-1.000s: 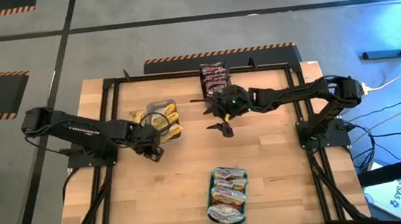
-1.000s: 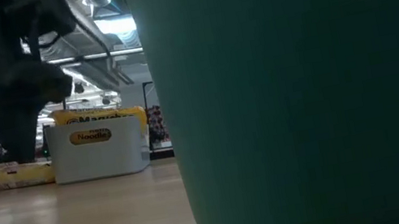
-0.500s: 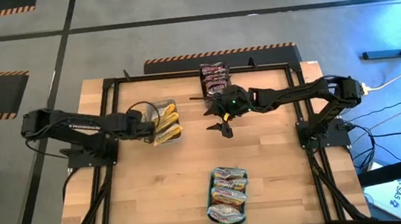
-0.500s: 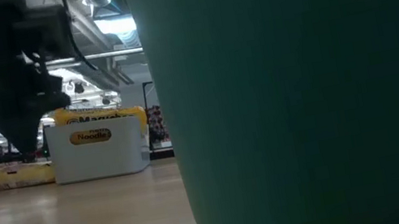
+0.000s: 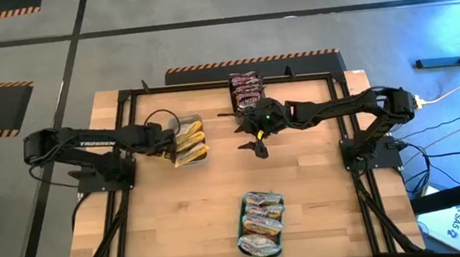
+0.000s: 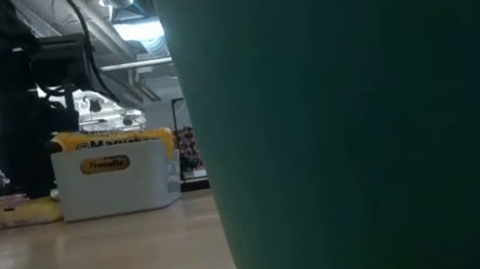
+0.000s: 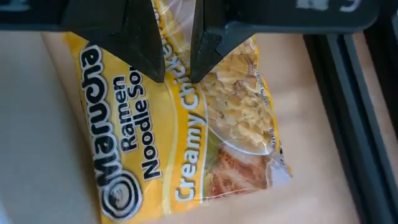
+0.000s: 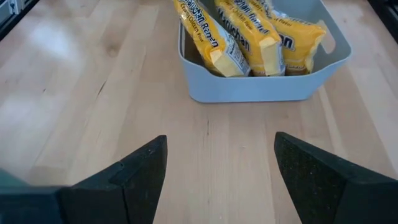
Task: Sort Maruchan noodles
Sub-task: Put the yellow noodle pack into the white bin
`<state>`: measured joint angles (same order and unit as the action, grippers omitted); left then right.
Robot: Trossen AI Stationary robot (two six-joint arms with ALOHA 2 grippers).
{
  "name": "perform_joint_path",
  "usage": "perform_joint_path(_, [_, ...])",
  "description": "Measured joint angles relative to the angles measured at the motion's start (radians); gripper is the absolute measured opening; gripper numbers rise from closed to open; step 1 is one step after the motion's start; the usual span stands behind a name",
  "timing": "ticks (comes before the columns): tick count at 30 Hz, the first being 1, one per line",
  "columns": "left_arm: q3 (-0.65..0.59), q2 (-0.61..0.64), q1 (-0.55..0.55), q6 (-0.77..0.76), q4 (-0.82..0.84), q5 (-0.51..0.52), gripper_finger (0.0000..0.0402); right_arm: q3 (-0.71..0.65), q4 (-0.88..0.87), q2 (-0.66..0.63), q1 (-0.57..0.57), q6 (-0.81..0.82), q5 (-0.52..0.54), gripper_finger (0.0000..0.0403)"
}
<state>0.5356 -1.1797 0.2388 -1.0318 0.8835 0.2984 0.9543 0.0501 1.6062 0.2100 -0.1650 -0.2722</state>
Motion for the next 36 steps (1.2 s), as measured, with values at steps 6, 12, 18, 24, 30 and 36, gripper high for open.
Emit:
perform_joint_path(6, [0.071, -0.003, -0.081, -0.066, 0.153, -0.145, 0.0073, 0.000, 0.005, 0.000, 0.000, -0.008, 0.000, 0.0277])
perform_joint_path(12, [0.075, -0.007, -0.170, -0.148, 0.148, -0.256, 0.0073, 0.000, 0.005, 0.000, 0.000, -0.009, 0.002, 0.0277])
perform_joint_path(18, [0.076, -0.006, -0.309, -0.284, 0.141, -0.295, 0.0073, 0.000, 0.005, 0.000, 0.000, -0.023, 0.002, 0.0277])
perform_joint_path(24, [0.078, -0.003, -0.395, -0.339, 0.151, -0.201, 0.0073, 0.000, 0.006, 0.000, 0.000, -0.024, 0.000, 0.0277])
perform_joint_path(30, [0.144, 0.003, -0.431, -0.328, 0.145, -0.158, 0.0073, 0.000, 0.001, 0.000, 0.000, -0.019, -0.001, 0.0277])
perform_joint_path(36, [0.177, 0.004, -0.472, -0.217, -0.065, -0.153, 0.0073, 0.000, 0.004, 0.000, 0.000, -0.018, -0.001, 0.0277])
